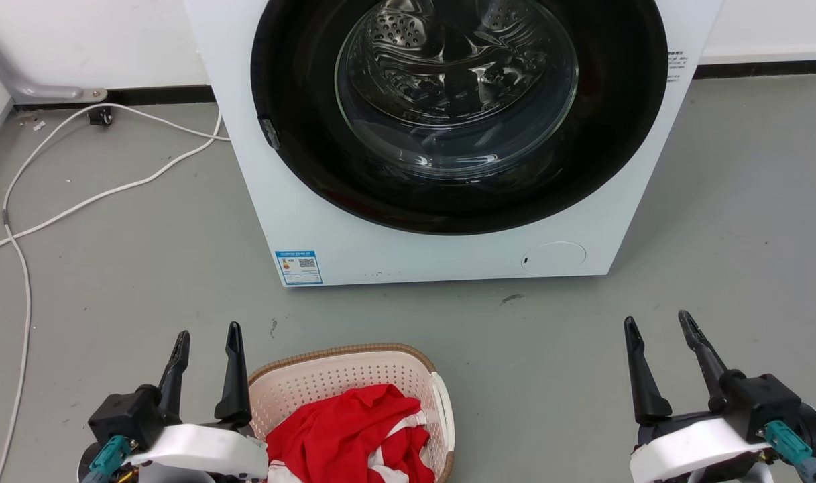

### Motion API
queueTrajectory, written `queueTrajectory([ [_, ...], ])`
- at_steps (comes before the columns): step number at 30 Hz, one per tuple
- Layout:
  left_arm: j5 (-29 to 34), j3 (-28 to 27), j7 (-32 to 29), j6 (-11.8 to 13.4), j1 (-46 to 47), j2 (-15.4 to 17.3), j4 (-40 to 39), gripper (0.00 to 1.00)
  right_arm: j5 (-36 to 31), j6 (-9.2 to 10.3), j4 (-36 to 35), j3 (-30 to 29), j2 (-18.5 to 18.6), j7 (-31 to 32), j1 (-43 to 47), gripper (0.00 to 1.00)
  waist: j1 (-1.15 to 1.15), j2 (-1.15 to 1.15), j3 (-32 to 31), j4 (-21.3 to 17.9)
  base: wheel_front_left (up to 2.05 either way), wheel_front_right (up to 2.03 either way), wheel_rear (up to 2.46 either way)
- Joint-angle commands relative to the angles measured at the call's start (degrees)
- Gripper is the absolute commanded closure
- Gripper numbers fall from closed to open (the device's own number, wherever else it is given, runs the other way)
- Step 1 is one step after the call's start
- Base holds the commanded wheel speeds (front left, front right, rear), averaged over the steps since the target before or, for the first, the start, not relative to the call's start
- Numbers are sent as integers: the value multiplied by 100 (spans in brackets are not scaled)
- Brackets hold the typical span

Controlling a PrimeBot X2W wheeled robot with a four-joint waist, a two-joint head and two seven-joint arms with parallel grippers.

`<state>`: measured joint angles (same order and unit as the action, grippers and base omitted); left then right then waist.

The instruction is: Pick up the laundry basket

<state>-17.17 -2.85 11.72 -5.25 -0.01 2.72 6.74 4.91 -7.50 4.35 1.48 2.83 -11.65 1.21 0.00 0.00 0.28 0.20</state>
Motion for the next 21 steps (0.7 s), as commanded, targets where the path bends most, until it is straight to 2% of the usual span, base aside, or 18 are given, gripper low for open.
queueTrajectory([
  [1,178,2,58,27,-43,21,-60,0,-191,1,-79,24,10,-67,36,0,0,0,3,0,0,0,0],
  [21,1052,-18,265,60,-135,23,-98,0,-977,2,-178,49,9,-270,140,0,0,0,-19,-2,0,0,0],
])
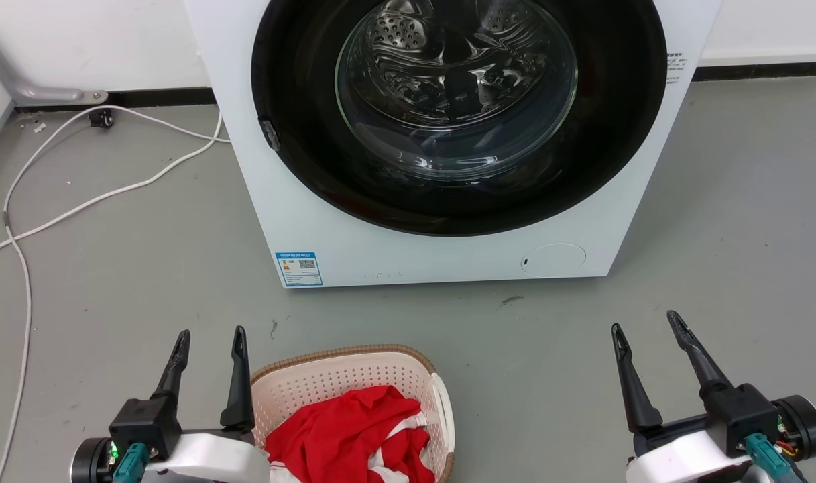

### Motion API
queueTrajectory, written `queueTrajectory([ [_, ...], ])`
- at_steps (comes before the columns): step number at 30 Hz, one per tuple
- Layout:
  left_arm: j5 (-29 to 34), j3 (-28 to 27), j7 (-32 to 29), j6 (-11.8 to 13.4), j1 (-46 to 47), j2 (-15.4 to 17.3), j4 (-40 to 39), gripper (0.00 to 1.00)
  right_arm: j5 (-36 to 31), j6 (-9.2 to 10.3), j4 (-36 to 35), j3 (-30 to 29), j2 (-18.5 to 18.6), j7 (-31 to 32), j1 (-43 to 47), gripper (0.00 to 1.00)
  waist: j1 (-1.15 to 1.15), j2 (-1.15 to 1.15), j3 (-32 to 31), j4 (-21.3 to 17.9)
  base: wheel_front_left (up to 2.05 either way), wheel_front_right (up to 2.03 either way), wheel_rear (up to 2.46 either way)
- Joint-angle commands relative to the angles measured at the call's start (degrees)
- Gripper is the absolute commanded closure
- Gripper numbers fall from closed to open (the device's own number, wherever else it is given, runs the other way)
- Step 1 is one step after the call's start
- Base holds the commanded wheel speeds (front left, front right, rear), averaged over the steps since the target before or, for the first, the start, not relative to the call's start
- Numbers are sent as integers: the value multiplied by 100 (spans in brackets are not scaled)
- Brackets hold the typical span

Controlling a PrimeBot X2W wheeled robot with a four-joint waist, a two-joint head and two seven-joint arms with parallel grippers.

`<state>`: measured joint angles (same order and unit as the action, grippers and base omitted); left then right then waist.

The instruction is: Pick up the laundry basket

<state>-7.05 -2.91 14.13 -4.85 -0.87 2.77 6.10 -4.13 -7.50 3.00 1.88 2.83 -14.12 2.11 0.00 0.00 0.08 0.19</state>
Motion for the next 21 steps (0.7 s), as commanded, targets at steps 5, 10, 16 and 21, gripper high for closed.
queueTrajectory([
  [5,246,-6,84,27,-63,17,-40,0,-194,2,-57,7,9,-73,73,0,0,0,6,1,0,0,0],
  [10,374,-4,123,42,-91,17,-56,0,-198,2,-53,-11,8,-114,85,0,0,0,8,-4,0,0,0],
  [16,373,13,116,49,-96,17,-25,0,108,2,-24,-46,8,-109,72,0,0,0,13,-6,0,0,0],
  [21,357,20,109,70,-91,17,-13,0,289,2,22,-46,8,-109,67,0,0,0,23,0,0,0,0],
])
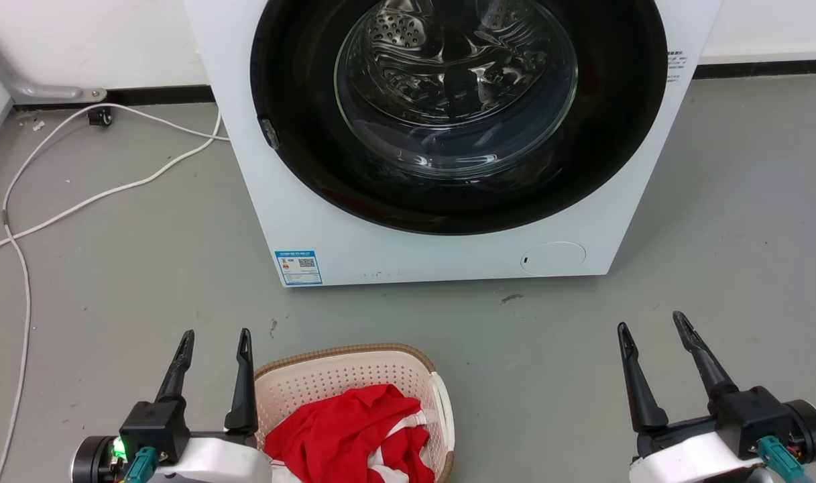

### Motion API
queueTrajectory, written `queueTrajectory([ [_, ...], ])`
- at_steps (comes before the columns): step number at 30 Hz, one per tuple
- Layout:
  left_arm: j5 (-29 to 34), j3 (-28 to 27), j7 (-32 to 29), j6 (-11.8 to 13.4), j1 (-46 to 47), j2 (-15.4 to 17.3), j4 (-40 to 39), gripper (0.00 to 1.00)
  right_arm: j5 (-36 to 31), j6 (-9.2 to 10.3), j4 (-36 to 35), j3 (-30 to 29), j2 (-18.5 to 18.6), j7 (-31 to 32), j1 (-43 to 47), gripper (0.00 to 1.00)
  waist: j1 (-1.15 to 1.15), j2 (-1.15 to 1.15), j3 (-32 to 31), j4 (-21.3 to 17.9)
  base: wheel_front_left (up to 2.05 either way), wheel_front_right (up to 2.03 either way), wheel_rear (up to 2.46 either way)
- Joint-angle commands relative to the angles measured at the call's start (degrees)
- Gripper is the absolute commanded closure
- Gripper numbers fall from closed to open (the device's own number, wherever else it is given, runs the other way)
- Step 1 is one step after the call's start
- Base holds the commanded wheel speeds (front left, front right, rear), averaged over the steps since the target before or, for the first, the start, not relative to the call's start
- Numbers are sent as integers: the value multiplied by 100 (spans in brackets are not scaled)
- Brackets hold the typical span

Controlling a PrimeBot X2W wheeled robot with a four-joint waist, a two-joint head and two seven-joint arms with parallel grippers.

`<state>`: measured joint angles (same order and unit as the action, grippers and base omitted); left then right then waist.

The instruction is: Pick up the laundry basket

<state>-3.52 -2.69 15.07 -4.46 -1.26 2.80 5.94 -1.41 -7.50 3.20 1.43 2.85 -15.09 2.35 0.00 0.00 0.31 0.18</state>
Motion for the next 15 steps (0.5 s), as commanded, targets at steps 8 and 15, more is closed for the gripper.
queueTrajectory([
  [8,-11,5,16,52,-62,15,24,0,140,2,50,4,5,-12,45,0,0,0,-3,7,0,0,0],
  [15,-74,-24,16,37,-73,15,32,0,91,2,56,40,5,-12,37,0,0,0,2,4,0,0,0],
])
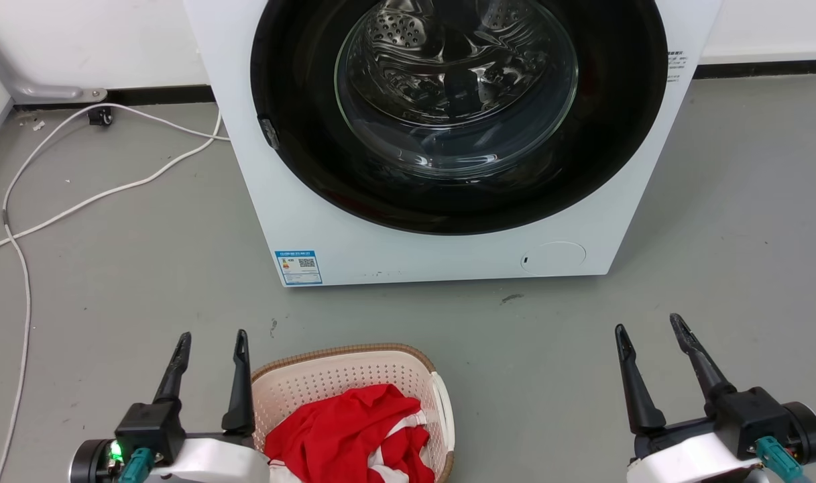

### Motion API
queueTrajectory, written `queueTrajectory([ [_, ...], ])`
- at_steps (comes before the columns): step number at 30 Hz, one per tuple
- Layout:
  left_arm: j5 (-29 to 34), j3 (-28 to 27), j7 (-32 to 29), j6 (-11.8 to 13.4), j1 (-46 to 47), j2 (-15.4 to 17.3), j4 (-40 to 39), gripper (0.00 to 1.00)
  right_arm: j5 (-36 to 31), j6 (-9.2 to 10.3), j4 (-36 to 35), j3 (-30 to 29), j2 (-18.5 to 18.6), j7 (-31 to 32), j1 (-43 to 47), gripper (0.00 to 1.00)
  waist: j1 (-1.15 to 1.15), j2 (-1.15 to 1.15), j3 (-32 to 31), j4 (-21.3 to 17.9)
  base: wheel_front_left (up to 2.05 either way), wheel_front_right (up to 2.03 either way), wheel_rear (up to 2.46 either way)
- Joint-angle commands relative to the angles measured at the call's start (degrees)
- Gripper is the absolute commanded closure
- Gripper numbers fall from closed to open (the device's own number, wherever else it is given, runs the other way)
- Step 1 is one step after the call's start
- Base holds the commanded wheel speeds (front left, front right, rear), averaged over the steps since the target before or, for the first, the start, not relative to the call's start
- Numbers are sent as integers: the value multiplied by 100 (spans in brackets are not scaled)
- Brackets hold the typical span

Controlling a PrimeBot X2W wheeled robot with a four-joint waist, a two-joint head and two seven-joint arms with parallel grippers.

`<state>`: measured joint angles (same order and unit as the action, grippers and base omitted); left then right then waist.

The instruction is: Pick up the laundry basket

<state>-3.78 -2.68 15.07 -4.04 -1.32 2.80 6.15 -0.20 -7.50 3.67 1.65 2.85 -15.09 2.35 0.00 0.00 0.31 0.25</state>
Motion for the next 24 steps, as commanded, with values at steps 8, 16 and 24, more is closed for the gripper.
queueTrajectory([
  [8,-67,-321,15,-144,147,17,150,0,-124,4,142,397,4,-11,-365,0,0,0,163,2,0,0,0],
  [16,97,-613,15,-236,711,262,985,0,-234,4,923,895,4,-10,-1113,0,0,0,671,90,0,0,0],
  [24,30,-760,16,-290,1511,552,1961,0,-269,4,2284,1569,4,-12,-2173,0,0,0,1464,140,0,0,0],
])
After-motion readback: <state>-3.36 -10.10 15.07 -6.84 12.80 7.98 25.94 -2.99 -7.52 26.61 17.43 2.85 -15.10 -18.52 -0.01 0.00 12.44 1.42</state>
